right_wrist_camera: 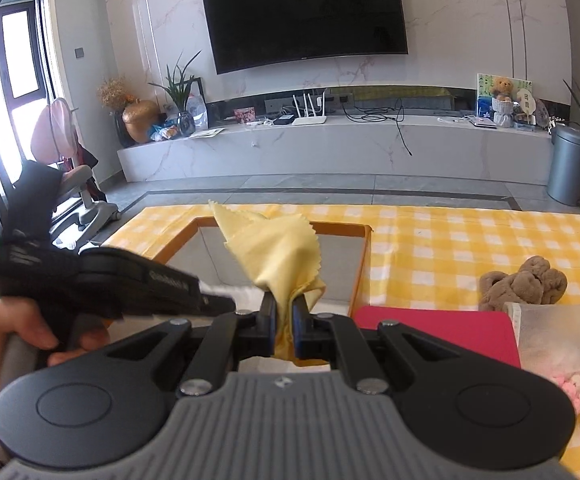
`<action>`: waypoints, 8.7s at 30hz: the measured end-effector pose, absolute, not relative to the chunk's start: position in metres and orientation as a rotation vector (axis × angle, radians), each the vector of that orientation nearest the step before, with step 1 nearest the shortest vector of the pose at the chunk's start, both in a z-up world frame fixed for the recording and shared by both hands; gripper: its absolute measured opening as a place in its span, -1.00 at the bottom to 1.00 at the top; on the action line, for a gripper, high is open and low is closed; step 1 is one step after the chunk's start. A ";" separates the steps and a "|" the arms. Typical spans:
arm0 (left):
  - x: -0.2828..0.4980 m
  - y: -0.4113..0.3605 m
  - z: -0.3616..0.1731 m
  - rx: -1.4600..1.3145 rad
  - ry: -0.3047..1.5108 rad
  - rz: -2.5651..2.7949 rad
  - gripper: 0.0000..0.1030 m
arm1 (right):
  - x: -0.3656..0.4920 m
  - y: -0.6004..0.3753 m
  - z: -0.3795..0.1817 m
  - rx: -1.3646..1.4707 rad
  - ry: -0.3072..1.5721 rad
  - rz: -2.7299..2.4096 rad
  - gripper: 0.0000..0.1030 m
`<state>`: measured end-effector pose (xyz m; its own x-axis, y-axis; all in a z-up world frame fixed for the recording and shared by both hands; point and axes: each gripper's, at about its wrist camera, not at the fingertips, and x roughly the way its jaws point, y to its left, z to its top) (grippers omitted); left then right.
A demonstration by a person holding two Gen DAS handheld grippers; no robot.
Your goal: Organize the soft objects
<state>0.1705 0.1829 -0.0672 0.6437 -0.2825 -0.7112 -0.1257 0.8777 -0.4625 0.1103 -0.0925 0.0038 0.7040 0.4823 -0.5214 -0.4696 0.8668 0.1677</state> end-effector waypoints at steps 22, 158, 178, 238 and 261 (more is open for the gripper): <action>0.106 0.160 0.016 -0.254 0.740 0.025 0.28 | 0.115 -0.078 -0.007 -0.017 0.640 0.545 -0.89; 0.194 -0.198 -0.119 0.017 0.670 -0.019 -0.14 | 0.171 -0.433 -0.075 0.261 0.887 -0.202 0.84; 0.121 -0.138 -0.031 -0.114 0.522 -0.220 -0.97 | 0.184 -0.417 -0.090 0.160 0.937 -0.147 0.92; 0.097 -0.153 -0.144 0.033 0.721 -0.182 -0.98 | 0.203 -0.382 -0.111 0.002 0.925 -0.075 -0.29; 0.130 -0.162 -0.156 0.237 0.732 -0.530 0.99 | 0.221 -0.411 -0.112 0.126 0.919 -0.088 0.95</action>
